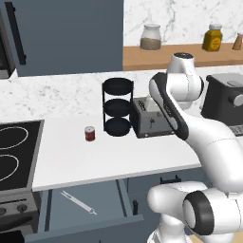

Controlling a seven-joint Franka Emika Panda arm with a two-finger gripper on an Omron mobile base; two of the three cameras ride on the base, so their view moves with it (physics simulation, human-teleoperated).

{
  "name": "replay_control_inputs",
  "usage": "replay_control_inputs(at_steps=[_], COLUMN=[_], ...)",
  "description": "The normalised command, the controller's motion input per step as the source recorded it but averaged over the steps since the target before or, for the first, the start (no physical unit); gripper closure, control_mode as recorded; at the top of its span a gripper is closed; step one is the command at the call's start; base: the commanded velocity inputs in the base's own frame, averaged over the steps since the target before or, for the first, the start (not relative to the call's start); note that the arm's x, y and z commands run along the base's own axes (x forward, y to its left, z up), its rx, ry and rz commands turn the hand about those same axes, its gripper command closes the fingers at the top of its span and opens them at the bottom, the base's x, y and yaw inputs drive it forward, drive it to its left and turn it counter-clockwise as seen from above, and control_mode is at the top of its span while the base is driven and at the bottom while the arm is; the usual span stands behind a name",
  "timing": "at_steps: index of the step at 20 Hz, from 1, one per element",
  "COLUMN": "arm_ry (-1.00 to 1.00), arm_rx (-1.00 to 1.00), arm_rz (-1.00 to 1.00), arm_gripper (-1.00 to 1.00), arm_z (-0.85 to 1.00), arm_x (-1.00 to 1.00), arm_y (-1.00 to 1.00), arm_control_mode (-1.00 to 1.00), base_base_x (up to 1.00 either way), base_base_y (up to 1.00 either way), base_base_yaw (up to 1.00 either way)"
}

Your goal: Pick the tongs from the drawer and place it on the counter.

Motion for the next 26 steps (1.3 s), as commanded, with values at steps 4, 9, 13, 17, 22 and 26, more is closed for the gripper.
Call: replay_control_inputs(at_steps=[4,9,13,17,22,26], arm_ry=[0.0,-0.02,0.0,0.09,0.16,0.17], arm_rx=[0.0,-0.01,0.0,0.0,0.0,0.0], arm_rz=[0.0,0.0,0.0,0.0,0.0,0.0], arm_gripper=[-1.0,-1.0,-1.0,-1.0,-1.0,-1.0], arm_z=[-0.02,-0.38,-0.38,-0.29,-0.28,-0.29], arm_x=[-0.38,-0.99,-0.55,-0.13,-0.09,-0.09], arm_y=[0.0,0.75,1.0,0.87,0.89,0.9], arm_control_mode=[-1.0,-1.0,-1.0,-1.0,-1.0,-1.0], base_base_x=[0.0,0.0,0.0,0.0,0.0,0.0], base_base_y=[0.0,0.0,0.0,0.0,0.0,0.0], base_base_yaw=[0.0,0.0,0.0,0.0,0.0,0.0])
